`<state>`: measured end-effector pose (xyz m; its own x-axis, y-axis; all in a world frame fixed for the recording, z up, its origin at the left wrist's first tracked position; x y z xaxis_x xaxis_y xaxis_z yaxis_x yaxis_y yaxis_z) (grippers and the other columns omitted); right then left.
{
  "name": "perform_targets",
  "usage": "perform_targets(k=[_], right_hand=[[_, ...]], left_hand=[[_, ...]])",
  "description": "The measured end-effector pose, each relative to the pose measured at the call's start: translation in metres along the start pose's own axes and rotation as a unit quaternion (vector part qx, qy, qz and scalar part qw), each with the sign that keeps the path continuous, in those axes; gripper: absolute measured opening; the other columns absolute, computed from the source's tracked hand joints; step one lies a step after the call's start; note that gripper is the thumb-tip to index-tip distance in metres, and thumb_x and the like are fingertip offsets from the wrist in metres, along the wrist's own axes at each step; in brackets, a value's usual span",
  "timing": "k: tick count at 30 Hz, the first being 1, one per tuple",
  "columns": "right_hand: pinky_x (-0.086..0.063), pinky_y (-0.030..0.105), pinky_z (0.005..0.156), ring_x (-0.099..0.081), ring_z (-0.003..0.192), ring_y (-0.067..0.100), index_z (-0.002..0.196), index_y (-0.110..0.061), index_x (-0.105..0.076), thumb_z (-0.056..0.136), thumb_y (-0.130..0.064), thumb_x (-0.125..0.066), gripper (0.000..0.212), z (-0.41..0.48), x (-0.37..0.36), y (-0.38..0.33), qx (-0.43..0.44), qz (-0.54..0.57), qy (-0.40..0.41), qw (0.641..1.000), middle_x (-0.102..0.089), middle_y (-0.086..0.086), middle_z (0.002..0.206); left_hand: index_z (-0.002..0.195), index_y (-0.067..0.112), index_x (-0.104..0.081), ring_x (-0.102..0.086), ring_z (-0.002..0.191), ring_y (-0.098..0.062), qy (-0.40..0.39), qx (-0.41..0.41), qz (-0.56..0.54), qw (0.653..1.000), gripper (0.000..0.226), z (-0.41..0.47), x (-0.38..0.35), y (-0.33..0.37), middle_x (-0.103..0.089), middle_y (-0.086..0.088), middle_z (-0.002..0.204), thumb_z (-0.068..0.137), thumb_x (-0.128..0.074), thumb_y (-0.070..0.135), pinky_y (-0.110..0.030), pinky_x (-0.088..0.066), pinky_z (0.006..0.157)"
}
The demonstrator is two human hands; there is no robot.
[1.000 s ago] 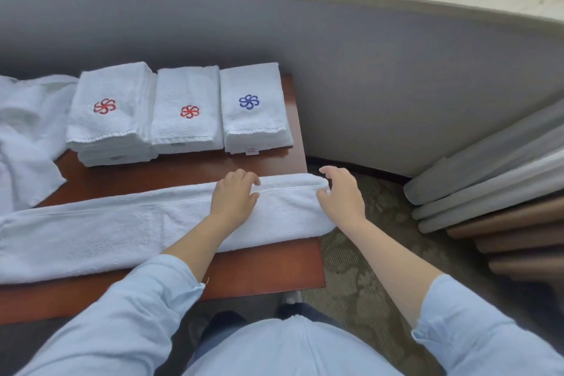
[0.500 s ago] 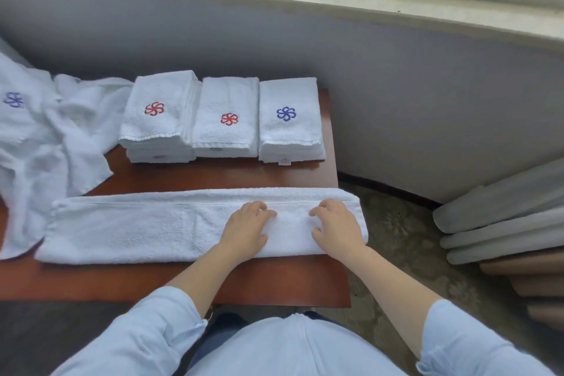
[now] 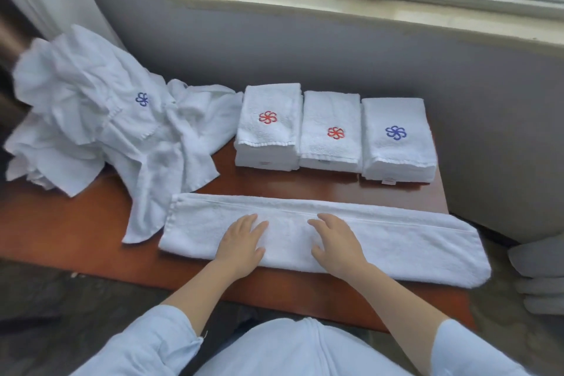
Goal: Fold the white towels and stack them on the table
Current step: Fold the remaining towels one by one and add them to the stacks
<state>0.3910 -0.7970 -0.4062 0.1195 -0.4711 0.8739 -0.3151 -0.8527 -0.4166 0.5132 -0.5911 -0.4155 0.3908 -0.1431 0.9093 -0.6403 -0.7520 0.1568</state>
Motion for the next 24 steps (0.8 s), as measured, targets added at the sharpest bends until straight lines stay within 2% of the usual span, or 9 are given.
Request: perform_targets(k=[6, 10, 13, 16, 20, 24], right_hand=[[-0.004, 0.043, 0.122, -0.007, 0.151, 0.021, 0.153, -0.024, -0.024, 0.097, -0.031, -0.047, 0.061, 0.047, -0.042, -0.091, 0.028, -0.050, -0.025, 0.998, -0.014, 0.000, 0.163], [0.000, 0.049, 0.122, -0.002, 0.152, 0.023, 0.154, -0.025, -0.021, 0.098, -0.033, -0.044, 0.061, 0.070, -0.066, -0.134, 0.027, -0.047, -0.028, 0.998, -0.011, 0.000, 0.164], [0.003, 0.053, 0.120, 0.005, 0.152, 0.026, 0.156, -0.029, -0.015, 0.099, -0.037, -0.043, 0.064, 0.080, -0.082, -0.156, 0.007, -0.063, -0.039, 0.997, -0.005, 0.000, 0.165], [0.012, 0.060, 0.115, 0.018, 0.150, 0.034, 0.156, -0.036, -0.006, 0.096, -0.049, -0.042, 0.070, 0.089, -0.094, -0.168, -0.021, -0.085, -0.067, 0.994, 0.009, 0.002, 0.165], [0.022, 0.065, 0.108, 0.033, 0.143, 0.040, 0.152, -0.046, 0.007, 0.091, -0.058, -0.043, 0.080, 0.096, -0.102, -0.174, -0.042, -0.106, -0.107, 0.988, 0.026, 0.005, 0.162], [0.021, 0.066, 0.110, 0.037, 0.141, 0.040, 0.151, -0.048, 0.010, 0.089, -0.057, -0.045, 0.083, 0.099, -0.101, -0.175, -0.051, -0.108, -0.115, 0.986, 0.030, 0.004, 0.160]], left_hand=[[0.157, 0.024, -0.014, -0.005, 0.151, -0.023, 0.024, 0.060, 0.020, 0.998, 0.066, -0.009, 0.014, -0.113, -0.006, -0.006, 0.164, 0.100, -0.044, 0.041, -0.037, -0.010, 0.123], [0.156, 0.021, -0.013, -0.005, 0.151, -0.023, 0.050, 0.078, 0.003, 0.996, 0.072, -0.015, 0.022, -0.162, -0.004, -0.005, 0.164, 0.097, -0.050, 0.039, -0.036, -0.016, 0.122], [0.157, 0.020, -0.007, -0.016, 0.149, -0.020, 0.042, 0.084, -0.058, 0.994, 0.077, -0.015, 0.027, -0.181, -0.002, -0.001, 0.165, 0.096, -0.053, 0.034, -0.035, -0.031, 0.116], [0.156, 0.021, -0.008, -0.035, 0.140, -0.019, 0.058, 0.095, -0.120, 0.987, 0.079, -0.010, 0.035, -0.191, -0.013, 0.000, 0.161, 0.095, -0.056, 0.029, -0.036, -0.045, 0.102], [0.157, 0.020, -0.006, -0.034, 0.141, -0.019, 0.036, 0.112, -0.153, 0.981, 0.080, 0.003, 0.040, -0.202, -0.018, -0.001, 0.160, 0.096, -0.057, 0.030, -0.038, -0.045, 0.102], [0.152, 0.022, -0.022, -0.048, 0.125, -0.020, 0.027, 0.103, -0.157, 0.982, 0.068, 0.017, 0.047, -0.209, -0.030, -0.004, 0.148, 0.095, -0.058, 0.029, -0.038, -0.050, 0.093]])
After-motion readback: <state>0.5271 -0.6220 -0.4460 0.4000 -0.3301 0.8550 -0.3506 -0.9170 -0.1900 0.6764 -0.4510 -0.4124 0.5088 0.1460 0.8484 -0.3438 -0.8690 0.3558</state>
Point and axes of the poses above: each hand's wrist, its own z-axis towards the middle knuckle, its own x-axis out of the back of the hand, y = z × x, the point moved 1 cm from there along z, towards the middle knuckle
